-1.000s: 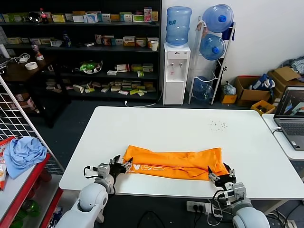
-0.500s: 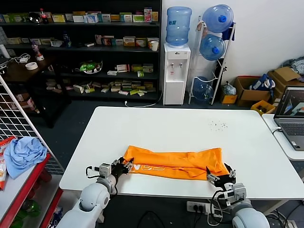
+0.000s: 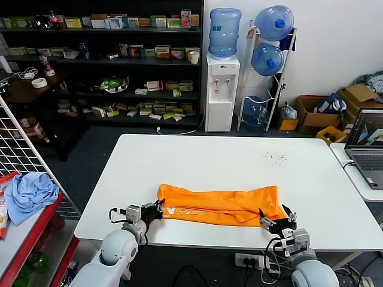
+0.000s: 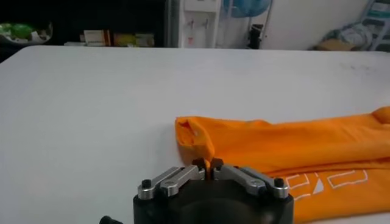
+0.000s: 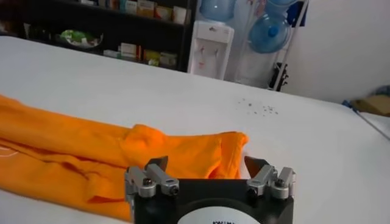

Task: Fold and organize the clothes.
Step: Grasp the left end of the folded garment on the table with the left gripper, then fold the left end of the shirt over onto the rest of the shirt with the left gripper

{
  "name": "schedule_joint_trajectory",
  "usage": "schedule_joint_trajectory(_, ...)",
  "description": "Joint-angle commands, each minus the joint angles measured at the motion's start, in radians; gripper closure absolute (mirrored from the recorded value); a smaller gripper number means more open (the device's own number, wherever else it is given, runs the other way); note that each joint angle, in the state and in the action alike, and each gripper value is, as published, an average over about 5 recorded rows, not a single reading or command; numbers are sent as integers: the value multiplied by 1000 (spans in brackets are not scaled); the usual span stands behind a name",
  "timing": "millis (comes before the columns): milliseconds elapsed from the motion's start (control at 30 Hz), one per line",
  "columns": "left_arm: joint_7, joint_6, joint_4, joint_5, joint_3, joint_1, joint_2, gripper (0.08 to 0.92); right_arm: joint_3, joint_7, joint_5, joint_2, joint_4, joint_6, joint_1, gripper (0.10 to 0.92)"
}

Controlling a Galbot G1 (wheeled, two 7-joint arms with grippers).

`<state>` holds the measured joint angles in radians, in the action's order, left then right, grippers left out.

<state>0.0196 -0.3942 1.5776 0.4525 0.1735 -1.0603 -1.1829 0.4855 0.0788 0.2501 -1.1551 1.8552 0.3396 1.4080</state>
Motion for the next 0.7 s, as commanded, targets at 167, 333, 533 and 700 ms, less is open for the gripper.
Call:
schedule_joint_trajectory(167,12,-7,-5,-20,91,-1,46,874,-3,3,2,2,2,0,-4,203)
schedule_joint_trajectory(333,29,-10,-7,-33,173,-2,105,874,-7,8,-1,-1,0,-6,-16,203)
schedule_joint_trajectory(533,29,22,-54,-96,254,15,194,874,-4,10,1,3,6,-15,-14,203)
schedule_joint_trajectory(700,29,39,-100,-109,295,45,273,874,-1,10,3,7,15,-19,-9,203)
